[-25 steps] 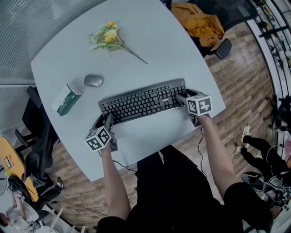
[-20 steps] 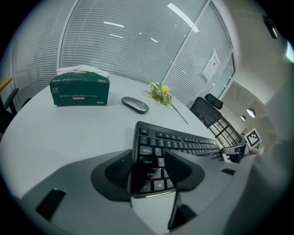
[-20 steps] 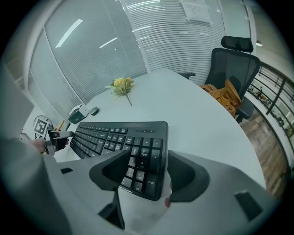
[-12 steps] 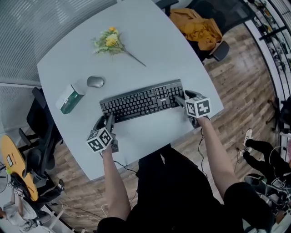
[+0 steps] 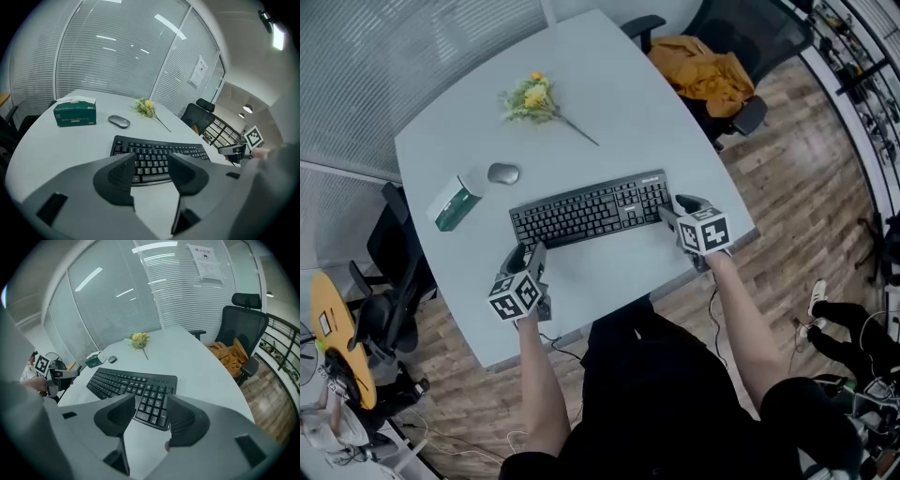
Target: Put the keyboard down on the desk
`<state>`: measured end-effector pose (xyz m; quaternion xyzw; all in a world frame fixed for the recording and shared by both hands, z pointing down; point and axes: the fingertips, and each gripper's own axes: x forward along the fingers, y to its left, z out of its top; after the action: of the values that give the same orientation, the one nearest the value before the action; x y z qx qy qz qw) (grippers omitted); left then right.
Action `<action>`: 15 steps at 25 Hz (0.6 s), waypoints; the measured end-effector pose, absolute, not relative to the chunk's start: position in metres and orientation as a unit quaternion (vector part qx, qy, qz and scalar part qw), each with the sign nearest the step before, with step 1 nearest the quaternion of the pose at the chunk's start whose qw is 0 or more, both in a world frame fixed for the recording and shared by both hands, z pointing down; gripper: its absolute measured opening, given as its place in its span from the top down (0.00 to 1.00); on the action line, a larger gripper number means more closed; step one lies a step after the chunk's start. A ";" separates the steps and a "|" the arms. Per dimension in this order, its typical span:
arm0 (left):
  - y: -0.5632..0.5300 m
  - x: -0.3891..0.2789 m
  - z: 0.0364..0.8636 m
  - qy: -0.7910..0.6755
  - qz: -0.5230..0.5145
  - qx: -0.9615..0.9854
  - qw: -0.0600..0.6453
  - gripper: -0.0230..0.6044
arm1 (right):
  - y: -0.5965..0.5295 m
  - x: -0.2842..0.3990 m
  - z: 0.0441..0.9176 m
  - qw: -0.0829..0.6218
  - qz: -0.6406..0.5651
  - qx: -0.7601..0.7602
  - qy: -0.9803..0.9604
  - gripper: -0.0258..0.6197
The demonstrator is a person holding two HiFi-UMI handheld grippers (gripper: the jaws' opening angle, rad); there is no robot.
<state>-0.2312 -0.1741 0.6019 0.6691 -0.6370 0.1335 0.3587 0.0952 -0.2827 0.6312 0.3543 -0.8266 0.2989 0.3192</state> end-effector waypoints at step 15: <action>-0.152 -0.153 0.538 -0.625 0.117 0.714 0.294 0.65 | -0.252 0.095 0.570 0.270 0.238 0.326 -0.874 0.69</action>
<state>-0.1529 -0.1522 0.5382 0.7140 -0.6246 0.1168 0.2940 0.0952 -0.2520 0.5701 0.3258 -0.8743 0.2377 0.2702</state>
